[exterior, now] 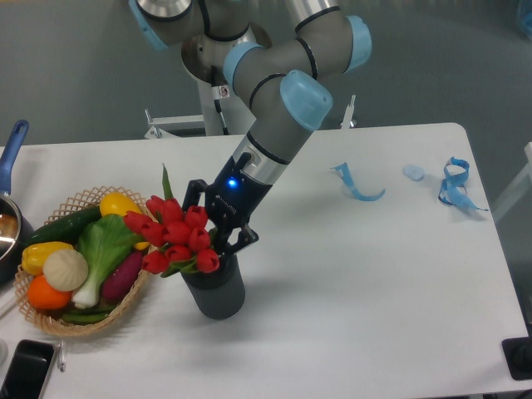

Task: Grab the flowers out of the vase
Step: 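Close the gripper around the tulip stems just below the blooms, then lift the gripped tulip bouquet straight up out of the black vase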

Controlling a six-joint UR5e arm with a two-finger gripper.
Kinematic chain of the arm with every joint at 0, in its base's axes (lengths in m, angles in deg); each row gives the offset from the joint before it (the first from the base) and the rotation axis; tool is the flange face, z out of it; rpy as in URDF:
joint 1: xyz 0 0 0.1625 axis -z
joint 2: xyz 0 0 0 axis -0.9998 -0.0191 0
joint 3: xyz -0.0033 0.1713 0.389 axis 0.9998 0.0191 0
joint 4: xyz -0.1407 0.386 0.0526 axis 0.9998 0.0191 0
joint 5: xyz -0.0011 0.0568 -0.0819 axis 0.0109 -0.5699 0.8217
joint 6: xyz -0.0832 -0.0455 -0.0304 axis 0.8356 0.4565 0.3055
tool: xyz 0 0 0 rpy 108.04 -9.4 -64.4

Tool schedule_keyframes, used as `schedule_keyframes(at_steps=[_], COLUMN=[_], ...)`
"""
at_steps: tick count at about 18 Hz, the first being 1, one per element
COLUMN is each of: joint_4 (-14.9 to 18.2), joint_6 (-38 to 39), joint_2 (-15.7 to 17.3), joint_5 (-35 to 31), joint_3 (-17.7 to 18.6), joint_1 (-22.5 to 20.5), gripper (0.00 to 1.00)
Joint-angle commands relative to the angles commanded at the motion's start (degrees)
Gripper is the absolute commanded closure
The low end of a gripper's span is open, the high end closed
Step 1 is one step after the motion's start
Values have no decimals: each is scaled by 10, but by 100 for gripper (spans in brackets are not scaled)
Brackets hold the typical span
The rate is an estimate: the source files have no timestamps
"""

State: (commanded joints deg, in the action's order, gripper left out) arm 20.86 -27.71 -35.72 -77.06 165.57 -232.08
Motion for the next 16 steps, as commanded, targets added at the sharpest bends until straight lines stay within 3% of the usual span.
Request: schedule_keyframes(at_steps=[6, 12, 16], joint_4=[1, 3, 8], joint_6=[1, 39, 46], joint_2=[8, 52, 75], joint_5=[7, 82, 86], joint_3=[-7, -19, -21], joint_1=[-19, -59, -69], gripper=[63, 63, 63])
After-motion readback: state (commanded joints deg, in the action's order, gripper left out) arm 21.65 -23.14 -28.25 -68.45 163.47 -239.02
